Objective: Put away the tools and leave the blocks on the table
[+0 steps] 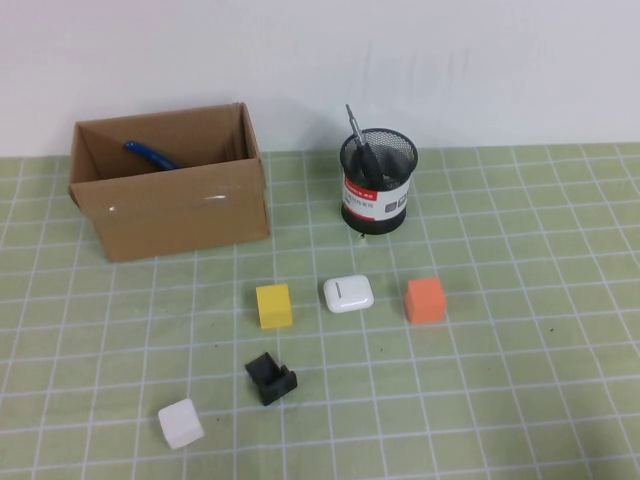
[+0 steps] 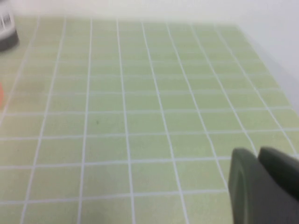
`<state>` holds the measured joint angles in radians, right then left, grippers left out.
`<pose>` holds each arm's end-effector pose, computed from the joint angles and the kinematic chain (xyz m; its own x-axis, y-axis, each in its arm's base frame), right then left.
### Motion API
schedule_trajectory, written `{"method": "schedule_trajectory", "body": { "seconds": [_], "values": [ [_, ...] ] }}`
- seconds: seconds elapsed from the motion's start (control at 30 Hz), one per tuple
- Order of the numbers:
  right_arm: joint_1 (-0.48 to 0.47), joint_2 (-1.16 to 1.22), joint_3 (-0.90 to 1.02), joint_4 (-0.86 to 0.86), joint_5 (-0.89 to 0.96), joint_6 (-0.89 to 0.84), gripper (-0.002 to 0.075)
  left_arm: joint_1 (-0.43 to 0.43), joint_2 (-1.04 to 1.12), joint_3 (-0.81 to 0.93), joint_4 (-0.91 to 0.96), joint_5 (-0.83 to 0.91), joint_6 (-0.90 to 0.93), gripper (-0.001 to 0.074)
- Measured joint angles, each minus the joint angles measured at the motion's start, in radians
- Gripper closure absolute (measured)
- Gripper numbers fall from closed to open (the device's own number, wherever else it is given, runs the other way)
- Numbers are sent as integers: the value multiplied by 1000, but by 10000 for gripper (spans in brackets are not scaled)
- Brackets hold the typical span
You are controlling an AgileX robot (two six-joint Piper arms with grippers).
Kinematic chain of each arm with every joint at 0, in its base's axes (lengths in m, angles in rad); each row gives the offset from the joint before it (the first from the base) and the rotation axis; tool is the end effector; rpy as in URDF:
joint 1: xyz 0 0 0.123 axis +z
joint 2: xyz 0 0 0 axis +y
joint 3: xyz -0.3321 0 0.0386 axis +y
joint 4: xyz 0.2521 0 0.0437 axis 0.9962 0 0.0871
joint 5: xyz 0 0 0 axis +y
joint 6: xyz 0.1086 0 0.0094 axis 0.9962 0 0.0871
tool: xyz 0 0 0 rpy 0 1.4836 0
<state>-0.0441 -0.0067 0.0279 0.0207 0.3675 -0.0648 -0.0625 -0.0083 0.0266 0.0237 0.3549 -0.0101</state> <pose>0.0247 -0.0003 0.1653 -0.2980 -0.0324 -0.9540 0.0235 0.9989 -0.0412 0.0250 -0.0007 0.1671 -0.2808 0.0297 -0.9593 0.0580 0.9982 0.0140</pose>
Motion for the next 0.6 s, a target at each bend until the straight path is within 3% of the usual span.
{"method": "schedule_trajectory", "body": {
  "seconds": [0.6],
  "values": [
    [0, -6, 0, -34, 14, -3, 736, 0, 0, 0, 0, 0, 0, 739]
  ]
}}
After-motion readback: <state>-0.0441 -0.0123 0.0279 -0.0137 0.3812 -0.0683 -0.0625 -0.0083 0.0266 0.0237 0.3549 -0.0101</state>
